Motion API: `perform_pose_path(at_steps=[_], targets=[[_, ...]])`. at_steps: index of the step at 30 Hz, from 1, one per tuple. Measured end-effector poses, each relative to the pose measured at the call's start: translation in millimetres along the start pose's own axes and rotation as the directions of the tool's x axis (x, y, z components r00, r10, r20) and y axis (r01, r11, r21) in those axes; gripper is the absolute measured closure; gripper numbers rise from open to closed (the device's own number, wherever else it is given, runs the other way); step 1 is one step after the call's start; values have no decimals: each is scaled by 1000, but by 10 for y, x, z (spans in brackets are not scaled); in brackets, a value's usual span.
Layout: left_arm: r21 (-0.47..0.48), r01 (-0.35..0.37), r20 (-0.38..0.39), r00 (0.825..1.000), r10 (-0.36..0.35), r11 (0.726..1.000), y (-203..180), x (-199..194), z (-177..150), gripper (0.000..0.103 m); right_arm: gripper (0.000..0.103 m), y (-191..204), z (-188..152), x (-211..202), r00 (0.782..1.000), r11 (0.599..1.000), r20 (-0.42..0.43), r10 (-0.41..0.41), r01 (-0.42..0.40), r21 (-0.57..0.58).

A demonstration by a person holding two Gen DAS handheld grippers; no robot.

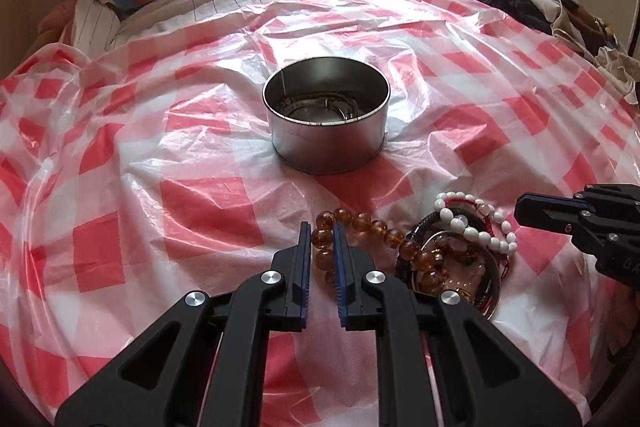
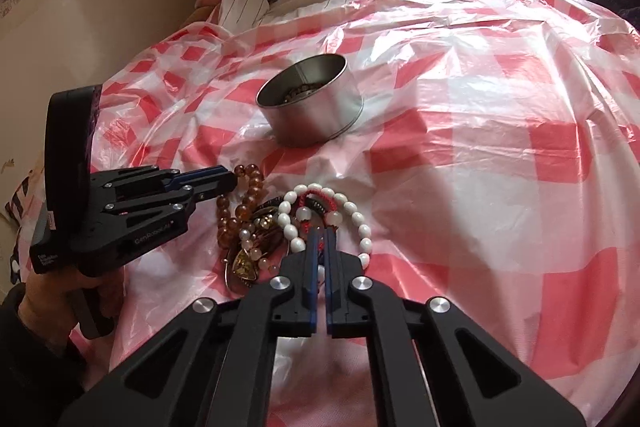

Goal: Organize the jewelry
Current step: 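Lift both bracelets over the silver tin and open both grippers to drop them in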

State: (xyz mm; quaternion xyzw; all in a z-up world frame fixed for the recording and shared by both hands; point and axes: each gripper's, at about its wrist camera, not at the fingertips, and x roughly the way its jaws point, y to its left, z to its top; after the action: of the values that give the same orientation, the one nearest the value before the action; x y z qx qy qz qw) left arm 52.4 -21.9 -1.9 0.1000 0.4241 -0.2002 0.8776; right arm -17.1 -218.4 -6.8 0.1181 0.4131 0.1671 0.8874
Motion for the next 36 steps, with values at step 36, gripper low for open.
perform_pose_path(at_steps=[36], targets=[[-72,104,108,990,-96,992,163,-198,86,93,95,155,147,-290,969,992,220,115,-102,-68]])
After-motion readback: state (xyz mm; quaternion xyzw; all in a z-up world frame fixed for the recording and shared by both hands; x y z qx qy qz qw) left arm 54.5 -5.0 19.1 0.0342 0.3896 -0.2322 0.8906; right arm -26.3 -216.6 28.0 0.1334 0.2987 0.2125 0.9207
